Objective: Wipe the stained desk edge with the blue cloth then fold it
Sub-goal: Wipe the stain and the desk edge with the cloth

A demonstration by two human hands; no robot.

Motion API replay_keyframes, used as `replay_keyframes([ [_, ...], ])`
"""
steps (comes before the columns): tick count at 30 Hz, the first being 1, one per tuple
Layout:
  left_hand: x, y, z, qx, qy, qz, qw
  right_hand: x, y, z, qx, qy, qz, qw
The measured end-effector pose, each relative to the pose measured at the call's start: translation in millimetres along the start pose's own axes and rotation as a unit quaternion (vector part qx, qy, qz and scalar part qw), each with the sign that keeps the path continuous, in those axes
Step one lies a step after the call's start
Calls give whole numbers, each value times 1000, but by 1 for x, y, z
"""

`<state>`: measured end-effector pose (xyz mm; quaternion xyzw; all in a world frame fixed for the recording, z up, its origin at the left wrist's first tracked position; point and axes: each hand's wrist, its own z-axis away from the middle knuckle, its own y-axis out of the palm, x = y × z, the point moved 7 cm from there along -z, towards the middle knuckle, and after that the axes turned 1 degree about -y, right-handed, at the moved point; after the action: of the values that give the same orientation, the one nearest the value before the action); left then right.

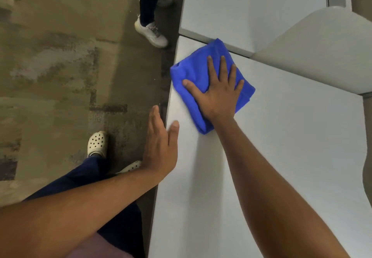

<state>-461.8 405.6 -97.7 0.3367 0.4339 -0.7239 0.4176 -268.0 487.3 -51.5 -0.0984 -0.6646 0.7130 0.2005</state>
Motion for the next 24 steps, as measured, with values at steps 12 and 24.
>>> replay_keyframes([
  [12, -1, 1, 1, 9, 8, 33, 999, 9, 5, 53, 25, 147, -14, 989],
  [24, -4, 1, 1, 20, 27, 17, 999, 91, 8, -31, 37, -270, 26, 962],
])
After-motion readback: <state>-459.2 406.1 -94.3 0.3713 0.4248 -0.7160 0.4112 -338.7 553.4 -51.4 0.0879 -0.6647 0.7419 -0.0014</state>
